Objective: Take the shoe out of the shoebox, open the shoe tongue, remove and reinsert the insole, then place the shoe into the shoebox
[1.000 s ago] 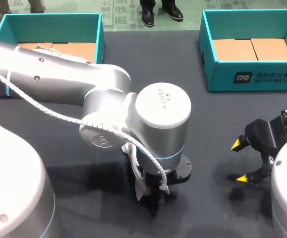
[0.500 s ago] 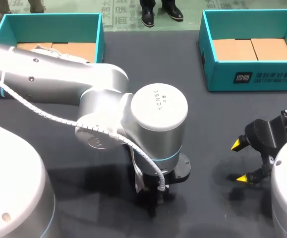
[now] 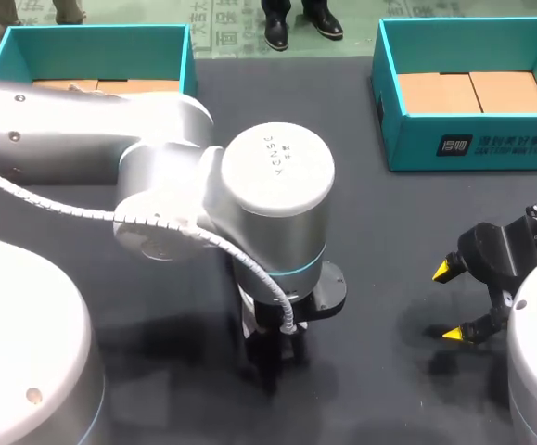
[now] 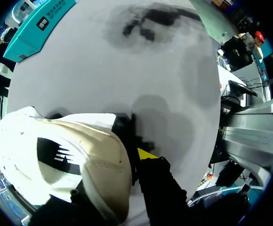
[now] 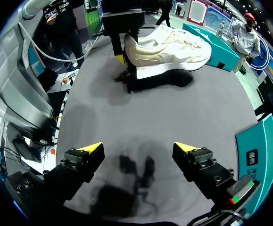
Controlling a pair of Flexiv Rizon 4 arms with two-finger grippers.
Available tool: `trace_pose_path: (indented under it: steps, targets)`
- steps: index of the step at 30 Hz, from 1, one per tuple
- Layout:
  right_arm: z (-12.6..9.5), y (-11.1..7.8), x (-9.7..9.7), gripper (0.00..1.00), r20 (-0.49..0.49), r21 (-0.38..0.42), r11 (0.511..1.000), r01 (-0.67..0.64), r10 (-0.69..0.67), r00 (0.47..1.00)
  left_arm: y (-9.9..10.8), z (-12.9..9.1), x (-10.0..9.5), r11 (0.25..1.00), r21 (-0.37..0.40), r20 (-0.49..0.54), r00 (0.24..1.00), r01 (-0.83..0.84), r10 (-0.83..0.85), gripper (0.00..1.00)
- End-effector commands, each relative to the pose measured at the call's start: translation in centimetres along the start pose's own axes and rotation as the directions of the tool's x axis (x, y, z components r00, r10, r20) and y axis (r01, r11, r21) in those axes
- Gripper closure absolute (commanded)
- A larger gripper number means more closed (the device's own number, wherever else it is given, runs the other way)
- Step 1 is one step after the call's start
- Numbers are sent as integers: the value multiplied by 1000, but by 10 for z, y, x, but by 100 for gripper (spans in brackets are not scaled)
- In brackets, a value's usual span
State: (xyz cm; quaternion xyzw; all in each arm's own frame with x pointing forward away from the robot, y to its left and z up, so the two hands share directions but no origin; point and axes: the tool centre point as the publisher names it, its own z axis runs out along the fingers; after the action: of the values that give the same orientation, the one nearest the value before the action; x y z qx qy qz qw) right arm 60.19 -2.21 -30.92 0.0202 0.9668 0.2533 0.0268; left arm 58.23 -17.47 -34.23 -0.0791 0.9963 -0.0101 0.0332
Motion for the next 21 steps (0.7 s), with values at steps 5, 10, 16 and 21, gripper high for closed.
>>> trace_pose_path:
  steps: [5, 10, 16, 21]
  targets:
    - [-1, 0, 3, 0, 4, 1, 1000, 0, 0, 1000, 22, -51, -21, 1000, 2, 1, 1000, -30, 30, 100]
    - [-1, 0, 3, 0, 4, 1, 1000, 0, 0, 1000, 29, -64, -39, 998, -14, -29, 998, -62, 61, 100]
    - [-1, 0, 3, 0, 4, 1, 1000, 0, 0, 1000, 42, -79, -64, 995, -20, -65, 994, -95, 94, 100]
    - [-1, 0, 3, 0, 4, 1, 1000, 0, 0, 1000, 54, -94, -90, 992, -15, -105, 987, -127, 125, 100]
